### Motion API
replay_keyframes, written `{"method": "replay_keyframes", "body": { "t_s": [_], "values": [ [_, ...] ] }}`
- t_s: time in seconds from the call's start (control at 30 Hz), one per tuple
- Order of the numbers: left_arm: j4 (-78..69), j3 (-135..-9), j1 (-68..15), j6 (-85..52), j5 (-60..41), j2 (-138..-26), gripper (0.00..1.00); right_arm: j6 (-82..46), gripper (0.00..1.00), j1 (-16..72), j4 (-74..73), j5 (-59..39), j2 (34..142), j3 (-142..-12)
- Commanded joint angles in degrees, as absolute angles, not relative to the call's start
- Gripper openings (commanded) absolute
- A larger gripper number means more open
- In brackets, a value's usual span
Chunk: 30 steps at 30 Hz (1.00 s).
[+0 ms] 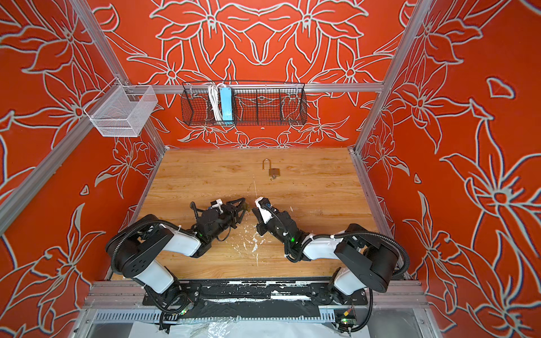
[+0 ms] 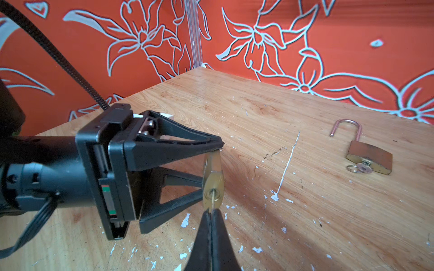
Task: Unlock with the key
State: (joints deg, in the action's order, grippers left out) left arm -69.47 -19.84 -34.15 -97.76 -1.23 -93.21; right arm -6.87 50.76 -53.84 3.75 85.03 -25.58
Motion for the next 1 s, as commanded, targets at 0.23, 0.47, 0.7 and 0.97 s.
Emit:
{"method": "replay_keyframes", "body": {
  "t_s": [0.23, 0.47, 0.7, 0.97],
  "values": [
    [-75.00, -19.08, -34.87, -99.36, -0.68, -92.74, 0.00, -9.02, 0.00, 50.80, -58.65, 5.89, 87.60, -26.04],
    [-77.67, -18.71, -35.73, -99.18, 1.58, -94.80, 0.00, -12.82, 0.00, 52.01, -68.42, 10.47, 92.68, -24.11],
    [-80.90, -18.58, -36.39, -99.69, 2.99, -97.61, 0.00, -9.21, 0.00, 56.06, -69.59, 14.24, 95.20, -25.57],
    [-81.09, -19.28, -36.64, -98.90, 1.56, -97.91, 0.00, -7.72, 0.00, 57.48, -72.02, 16.22, 96.78, -26.02]
  ]
}}
